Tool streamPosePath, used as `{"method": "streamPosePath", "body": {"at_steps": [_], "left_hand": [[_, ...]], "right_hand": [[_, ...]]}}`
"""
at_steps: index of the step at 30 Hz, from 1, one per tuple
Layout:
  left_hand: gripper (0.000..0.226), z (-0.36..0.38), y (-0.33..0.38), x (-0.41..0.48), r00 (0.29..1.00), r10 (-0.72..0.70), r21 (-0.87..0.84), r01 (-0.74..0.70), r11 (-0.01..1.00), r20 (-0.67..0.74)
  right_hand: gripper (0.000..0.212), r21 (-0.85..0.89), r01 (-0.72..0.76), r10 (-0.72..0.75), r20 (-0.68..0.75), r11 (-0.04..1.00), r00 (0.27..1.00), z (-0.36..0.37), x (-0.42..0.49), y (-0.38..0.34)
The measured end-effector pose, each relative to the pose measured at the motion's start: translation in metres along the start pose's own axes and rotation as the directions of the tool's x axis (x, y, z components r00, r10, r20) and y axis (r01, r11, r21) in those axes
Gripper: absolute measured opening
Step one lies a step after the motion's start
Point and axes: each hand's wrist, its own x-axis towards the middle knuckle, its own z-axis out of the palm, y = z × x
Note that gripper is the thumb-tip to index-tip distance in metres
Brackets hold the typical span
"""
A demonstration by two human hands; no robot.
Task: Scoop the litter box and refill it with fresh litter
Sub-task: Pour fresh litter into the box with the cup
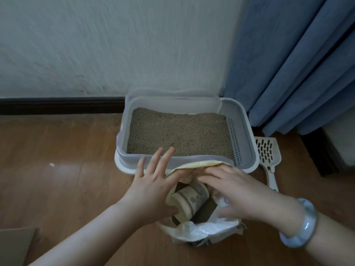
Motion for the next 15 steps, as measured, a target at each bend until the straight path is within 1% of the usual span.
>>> {"method": "streamPosePath", "body": {"at_steps": [2,3,5,7,9,10,12,15], "left_hand": [[0.079,0.002,-0.004,-0.001,0.999,0.041,-0.159,-0.046,0.986,-0.032],[0.075,0.003,-0.005,-0.002,0.998,0.048,-0.231,-0.058,0.971,-0.05],[0.071,0.004,-0.007,-0.003,0.998,0.032,-0.346,-0.05,0.937,-0.058],[0.067,0.005,-0.011,-0.003,0.996,0.0,-0.402,-0.038,0.915,-0.095],[0.065,0.006,-0.015,-0.004,0.992,-0.041,-0.452,-0.016,0.892,-0.115],[0.069,0.006,-0.015,-0.006,0.995,-0.048,-0.465,-0.001,0.885,-0.093],[0.081,0.008,-0.013,-0.009,1.0,-0.02,-0.456,0.007,0.89,-0.024],[0.091,0.01,-0.009,-0.011,1.0,0.002,-0.432,0.011,0.902,0.031]], "right_hand": [[0.068,0.224,0.033,-0.031,-0.009,0.974,0.999,-0.001,0.007,-0.001],[0.062,0.299,0.042,-0.039,-0.016,0.953,0.999,0.0,0.012,-0.001],[0.056,0.387,0.05,-0.035,-0.044,0.921,0.998,0.002,0.021,0.001],[0.057,0.424,0.057,-0.036,-0.059,0.904,0.998,0.004,0.032,0.003],[0.059,0.379,0.063,-0.056,-0.03,0.923,0.998,0.009,0.041,0.004],[0.06,0.316,0.069,-0.071,-0.006,0.946,0.997,0.012,0.045,0.002],[0.063,0.207,0.08,-0.092,0.05,0.975,0.995,0.023,0.051,-0.002],[0.082,0.131,0.073,-0.087,0.108,0.989,0.99,0.04,0.057,-0.007]]}}
